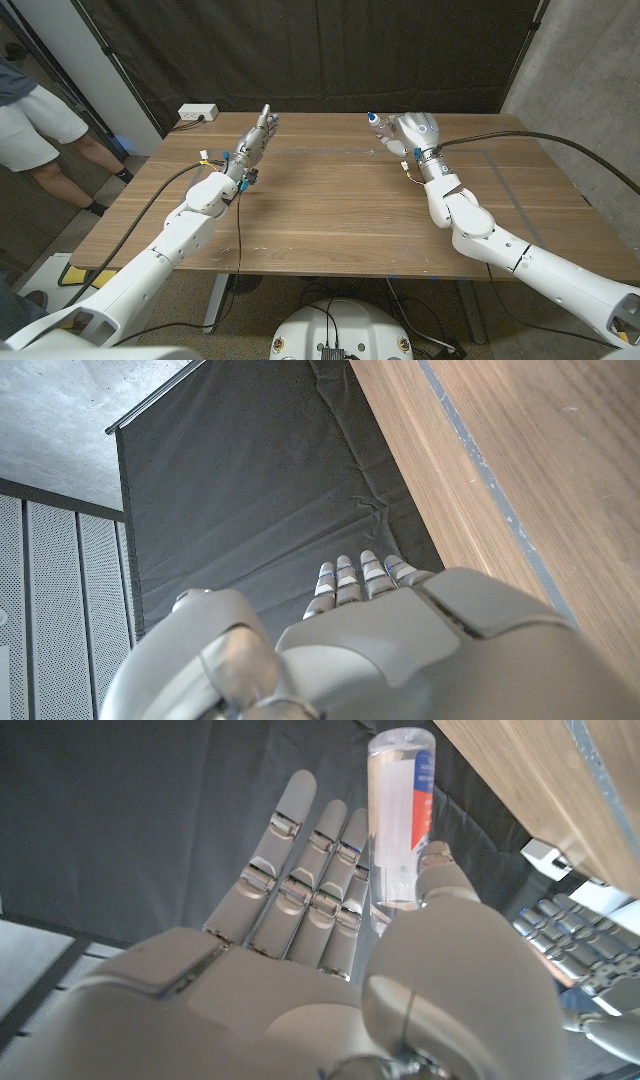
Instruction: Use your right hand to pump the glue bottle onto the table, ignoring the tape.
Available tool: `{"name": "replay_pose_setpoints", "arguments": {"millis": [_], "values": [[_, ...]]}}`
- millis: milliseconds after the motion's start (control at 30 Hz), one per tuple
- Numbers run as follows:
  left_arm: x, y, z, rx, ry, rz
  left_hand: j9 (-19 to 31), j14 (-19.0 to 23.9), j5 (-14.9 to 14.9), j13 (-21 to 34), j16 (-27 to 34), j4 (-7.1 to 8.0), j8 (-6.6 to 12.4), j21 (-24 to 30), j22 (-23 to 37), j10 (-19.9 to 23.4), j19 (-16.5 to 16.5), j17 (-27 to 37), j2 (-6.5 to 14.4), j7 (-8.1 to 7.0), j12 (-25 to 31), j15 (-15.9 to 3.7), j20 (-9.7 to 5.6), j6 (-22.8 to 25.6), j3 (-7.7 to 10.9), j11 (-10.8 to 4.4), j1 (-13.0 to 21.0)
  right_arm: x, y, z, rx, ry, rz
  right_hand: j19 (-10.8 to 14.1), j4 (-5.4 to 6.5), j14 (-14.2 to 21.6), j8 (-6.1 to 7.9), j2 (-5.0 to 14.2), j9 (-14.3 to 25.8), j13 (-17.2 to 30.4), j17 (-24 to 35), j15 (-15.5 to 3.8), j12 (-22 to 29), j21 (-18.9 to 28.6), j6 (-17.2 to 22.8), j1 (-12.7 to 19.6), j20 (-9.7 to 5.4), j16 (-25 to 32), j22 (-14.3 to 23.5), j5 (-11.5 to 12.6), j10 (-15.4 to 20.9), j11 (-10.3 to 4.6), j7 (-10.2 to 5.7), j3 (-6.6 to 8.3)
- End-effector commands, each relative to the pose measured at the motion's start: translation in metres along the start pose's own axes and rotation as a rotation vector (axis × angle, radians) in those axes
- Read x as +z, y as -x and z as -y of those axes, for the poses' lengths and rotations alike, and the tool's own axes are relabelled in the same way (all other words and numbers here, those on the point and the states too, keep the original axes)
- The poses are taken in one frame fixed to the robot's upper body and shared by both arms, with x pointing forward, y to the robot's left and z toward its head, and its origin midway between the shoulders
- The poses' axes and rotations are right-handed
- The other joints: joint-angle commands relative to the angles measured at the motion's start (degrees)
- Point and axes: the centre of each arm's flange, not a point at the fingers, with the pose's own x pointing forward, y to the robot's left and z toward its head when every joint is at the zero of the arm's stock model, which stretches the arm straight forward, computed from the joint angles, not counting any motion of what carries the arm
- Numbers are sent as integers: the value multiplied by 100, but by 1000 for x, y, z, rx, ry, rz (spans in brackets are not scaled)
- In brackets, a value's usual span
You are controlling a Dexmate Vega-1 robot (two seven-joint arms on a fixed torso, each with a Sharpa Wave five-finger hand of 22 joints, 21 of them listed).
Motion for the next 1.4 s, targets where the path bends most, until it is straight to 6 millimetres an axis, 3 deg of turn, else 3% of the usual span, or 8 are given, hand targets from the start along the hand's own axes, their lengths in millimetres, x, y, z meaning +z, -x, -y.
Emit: {"name": "replay_pose_setpoints", "arguments": {"millis": [33,433,967,1400], "values": [[3,3,3,5,-2,7,19,33,-14,5,12,-18,-5,30,3,44,-20,23,4,10,-17,6,45,15,20,-24,61,-8,-8,7,-8,191,137,5,-25,53,40,298,8,11,-7,-202,7,40,369,360,-453,36,7,38,152,-109,-310,46],[4,7,6,4,-3,3,19,44,-27,6,11,-15,-7,30,4,53,-22,23,8,9,-22,11,46,29,27,-17,73,-9,-14,10,8,327,252,-35,-76,72,26,357,8,10,-20,-209,-72,102,367,506,-457,22,14,49,113,-159,-411,145],[7,22,5,21,0,32,20,53,-42,7,9,-9,-12,29,5,77,-26,24,9,6,-22,4,49,41,34,-11,86,-7,-22,16,76,468,398,-77,-67,73,34,361,8,11,-24,-198,-95,129,396,523,-441,15,16,45,143,-170,-463,171],[10,29,5,30,4,56,20,52,-55,7,5,-4,-18,30,5,83,-25,25,11,0,-27,5,47,46,39,-12,96,-3,-33,0,179,568,495,-111,-40,93,54,370,8,15,-25,-204,-105,159,448,503,-432,18,17,40,206,-180,-499,186]]}}
